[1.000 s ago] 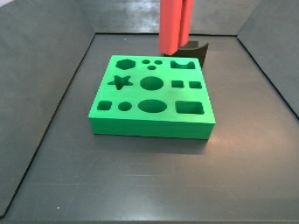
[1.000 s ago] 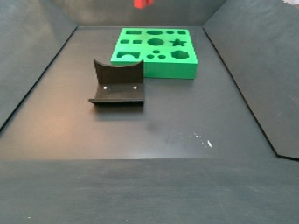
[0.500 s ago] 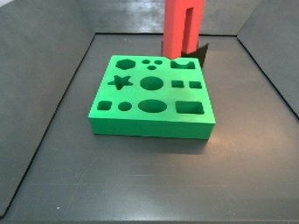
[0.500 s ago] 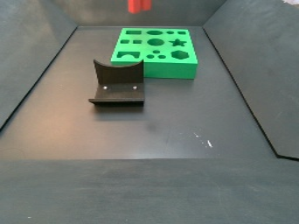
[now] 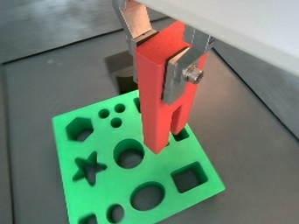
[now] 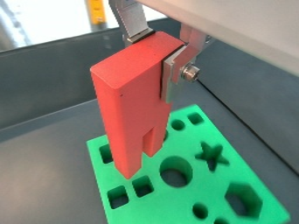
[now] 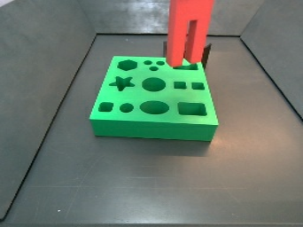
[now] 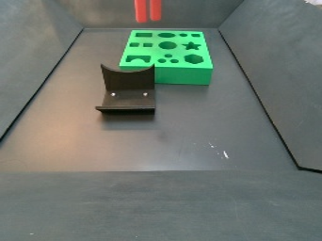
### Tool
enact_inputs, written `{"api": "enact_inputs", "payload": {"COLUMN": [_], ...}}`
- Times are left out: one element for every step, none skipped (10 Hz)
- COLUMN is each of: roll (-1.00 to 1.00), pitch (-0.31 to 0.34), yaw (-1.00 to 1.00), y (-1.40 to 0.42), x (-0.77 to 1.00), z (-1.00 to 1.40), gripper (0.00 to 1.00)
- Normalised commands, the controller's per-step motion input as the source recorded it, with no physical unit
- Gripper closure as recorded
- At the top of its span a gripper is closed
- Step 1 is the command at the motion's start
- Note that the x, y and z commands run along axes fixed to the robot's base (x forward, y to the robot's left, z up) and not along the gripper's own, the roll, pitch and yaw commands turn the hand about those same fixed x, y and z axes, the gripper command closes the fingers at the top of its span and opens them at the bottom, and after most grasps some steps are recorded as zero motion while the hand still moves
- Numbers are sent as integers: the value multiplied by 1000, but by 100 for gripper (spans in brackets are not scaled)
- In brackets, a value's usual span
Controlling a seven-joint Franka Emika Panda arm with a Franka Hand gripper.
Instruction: Insert the double-square object.
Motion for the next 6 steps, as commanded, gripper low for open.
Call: {"api": "enact_inputs", "payload": {"roll": [106, 161, 194, 206, 214, 186], "pitch": [84, 99, 109, 111, 126, 141], "yaw": [-849, -817, -789, -777, -700, -466], "y": [154, 126, 109, 103, 69, 0], "x": [63, 57, 51, 51, 134, 411], "z": [-491, -546, -543, -534, -491, -271], "gripper": [100, 100, 100, 100, 100, 100]}}
